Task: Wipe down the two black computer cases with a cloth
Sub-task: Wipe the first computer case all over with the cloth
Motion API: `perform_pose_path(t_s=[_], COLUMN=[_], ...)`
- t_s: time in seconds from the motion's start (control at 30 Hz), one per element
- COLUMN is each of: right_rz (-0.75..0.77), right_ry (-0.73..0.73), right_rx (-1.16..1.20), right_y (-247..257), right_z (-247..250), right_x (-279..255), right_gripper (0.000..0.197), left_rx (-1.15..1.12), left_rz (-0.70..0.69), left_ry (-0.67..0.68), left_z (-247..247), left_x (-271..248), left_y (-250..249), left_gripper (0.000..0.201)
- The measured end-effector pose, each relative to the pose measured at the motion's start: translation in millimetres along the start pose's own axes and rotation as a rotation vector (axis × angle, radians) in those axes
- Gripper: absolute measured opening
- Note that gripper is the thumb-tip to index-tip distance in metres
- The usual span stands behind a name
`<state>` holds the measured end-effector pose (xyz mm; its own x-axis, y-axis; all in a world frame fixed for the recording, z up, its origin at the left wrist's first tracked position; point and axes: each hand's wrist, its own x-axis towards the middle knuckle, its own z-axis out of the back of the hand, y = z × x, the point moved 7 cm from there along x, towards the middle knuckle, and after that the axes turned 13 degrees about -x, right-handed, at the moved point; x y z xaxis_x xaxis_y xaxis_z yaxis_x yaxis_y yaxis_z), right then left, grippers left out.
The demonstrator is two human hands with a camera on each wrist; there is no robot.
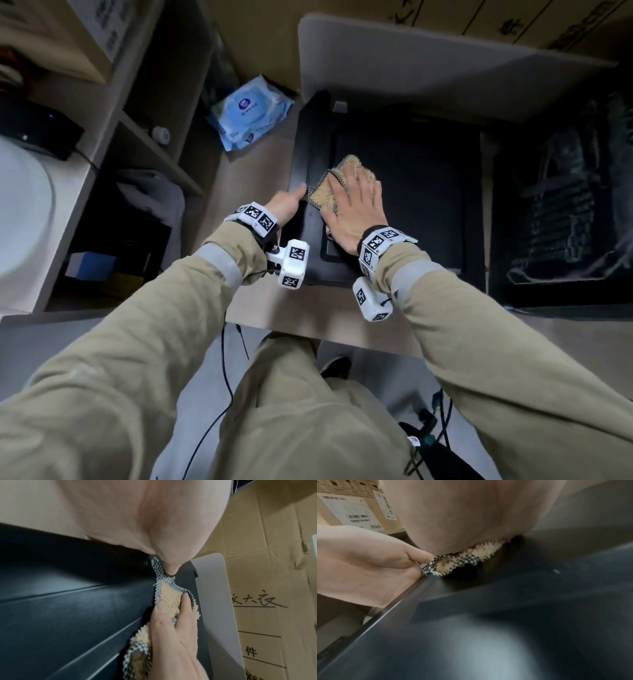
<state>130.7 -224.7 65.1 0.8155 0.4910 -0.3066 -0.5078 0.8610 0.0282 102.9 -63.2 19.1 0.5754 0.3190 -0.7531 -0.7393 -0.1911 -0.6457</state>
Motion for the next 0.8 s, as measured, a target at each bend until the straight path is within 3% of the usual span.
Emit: perform_pose_path(t_s=[0.13,0.4,0.6,0.8], right_rz=[0.023,-0.044,-0.109,-0.219], right_ry=[-0.004,-0.019,-0.011,0.013], right_rx=[0.006,0.029,0.038,0.075], right_y=[-9.5,-39.1,-61.0,-86.2], right_z=[11.4,26.4,29.5,19.8], right_x=[31.5,70.0,72.9,32.1], right_gripper=[0.063,0.062,0.063,0.063], left_rx=[0.020,0.081,0.108,0.094], left_rz=[-0.006,-0.061,-0.054,-0.085], left_ry=[-0.012,-0.078,-0.066,-0.061], left_z=[-10.0,-25.3,-24.3,-22.8], left_x=[11.0,42.2,38.7,20.4], left_y=[-37.8,-91.9,-90.6,-62.7], left_gripper=[0.076,0.073,0.070,0.060])
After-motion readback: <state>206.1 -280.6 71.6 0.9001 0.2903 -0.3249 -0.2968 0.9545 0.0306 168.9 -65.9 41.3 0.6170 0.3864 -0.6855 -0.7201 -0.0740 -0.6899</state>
